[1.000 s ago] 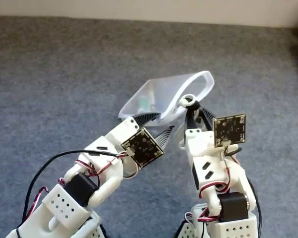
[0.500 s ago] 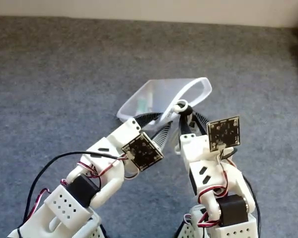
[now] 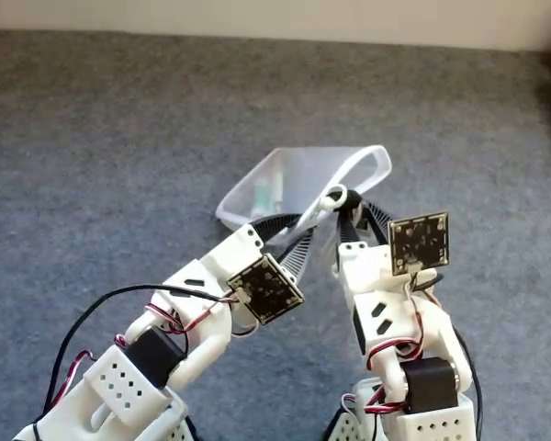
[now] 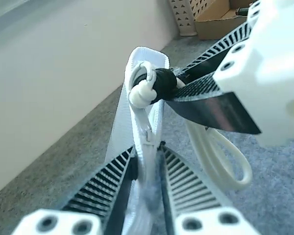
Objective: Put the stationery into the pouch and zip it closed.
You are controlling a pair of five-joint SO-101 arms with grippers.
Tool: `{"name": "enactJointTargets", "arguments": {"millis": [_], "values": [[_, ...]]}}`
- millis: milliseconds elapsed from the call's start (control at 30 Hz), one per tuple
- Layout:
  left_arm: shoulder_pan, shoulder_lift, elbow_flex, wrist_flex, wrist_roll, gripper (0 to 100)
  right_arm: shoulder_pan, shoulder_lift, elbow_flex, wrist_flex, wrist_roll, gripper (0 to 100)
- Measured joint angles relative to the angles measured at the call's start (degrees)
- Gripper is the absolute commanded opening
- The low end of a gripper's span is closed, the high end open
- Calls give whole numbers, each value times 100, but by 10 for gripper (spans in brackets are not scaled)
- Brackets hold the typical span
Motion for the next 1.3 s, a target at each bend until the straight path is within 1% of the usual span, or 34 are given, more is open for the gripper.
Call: {"name": "enactJointTargets", "arguments": {"millis": [133,267,367,467,733,867,1033,1167,1300], "values": [[0,-53,0,132,0,7,97,0,0,-79,0,5],[9,-53,0,264,-35,6,448,9,70,-475,0,5],[9,-62,0,299,-334,6,571,9,176,-747,0,5],[9,-62,-9,343,-484,6,607,9,185,-809,0,5],[-44,-62,-35,492,-527,6,800,9,193,-835,0,5],[-79,-62,-44,501,-545,14,809,9,193,-835,0,5],[-88,-62,-44,510,-545,107,765,9,193,-818,0,5],[-123,-35,-35,598,-545,108,580,9,185,-589,0,5],[-211,18,-26,651,-545,110,536,9,185,-580,0,5]]}}
